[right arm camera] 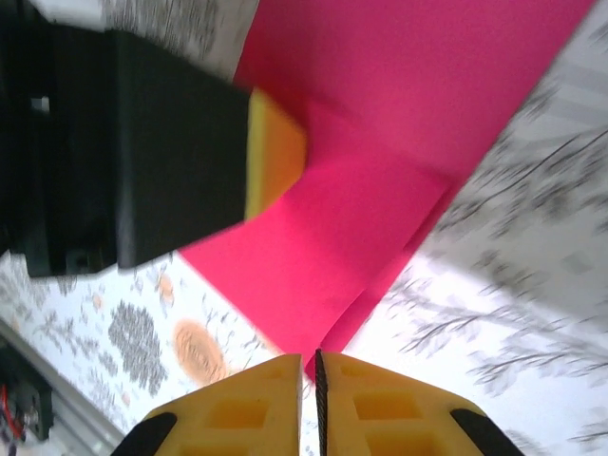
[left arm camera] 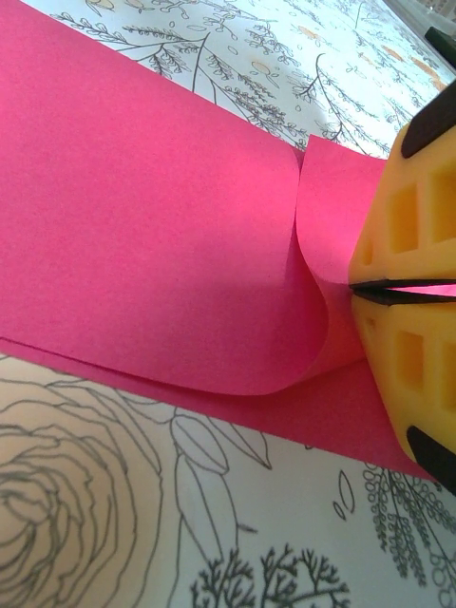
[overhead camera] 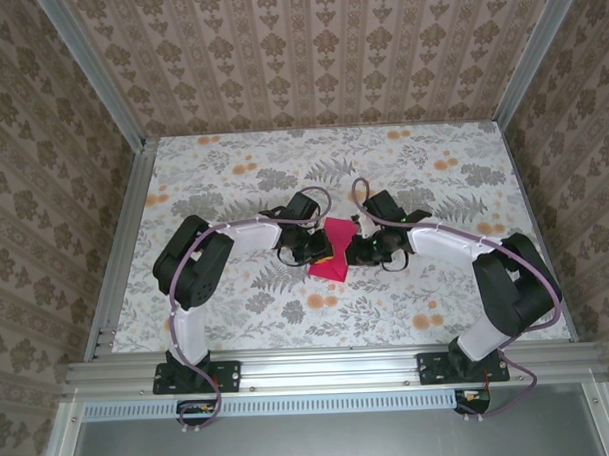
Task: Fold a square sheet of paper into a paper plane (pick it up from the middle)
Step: Fold the triangle a second time at the center of the table.
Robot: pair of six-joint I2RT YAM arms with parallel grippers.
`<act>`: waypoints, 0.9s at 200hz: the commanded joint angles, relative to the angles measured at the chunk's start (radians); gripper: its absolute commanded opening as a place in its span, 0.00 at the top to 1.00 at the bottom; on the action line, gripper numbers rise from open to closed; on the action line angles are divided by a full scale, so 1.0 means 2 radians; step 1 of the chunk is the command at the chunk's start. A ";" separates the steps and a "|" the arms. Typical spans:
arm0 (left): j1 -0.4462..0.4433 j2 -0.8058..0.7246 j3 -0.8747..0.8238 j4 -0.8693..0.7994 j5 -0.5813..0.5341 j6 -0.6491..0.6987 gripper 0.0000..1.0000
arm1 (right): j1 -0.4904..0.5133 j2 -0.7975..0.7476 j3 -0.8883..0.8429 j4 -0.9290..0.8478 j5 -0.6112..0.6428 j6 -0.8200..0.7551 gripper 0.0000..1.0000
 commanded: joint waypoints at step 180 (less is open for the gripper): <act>-0.002 0.035 -0.020 -0.061 -0.031 -0.013 0.86 | 0.049 0.071 0.005 -0.014 0.024 0.026 0.88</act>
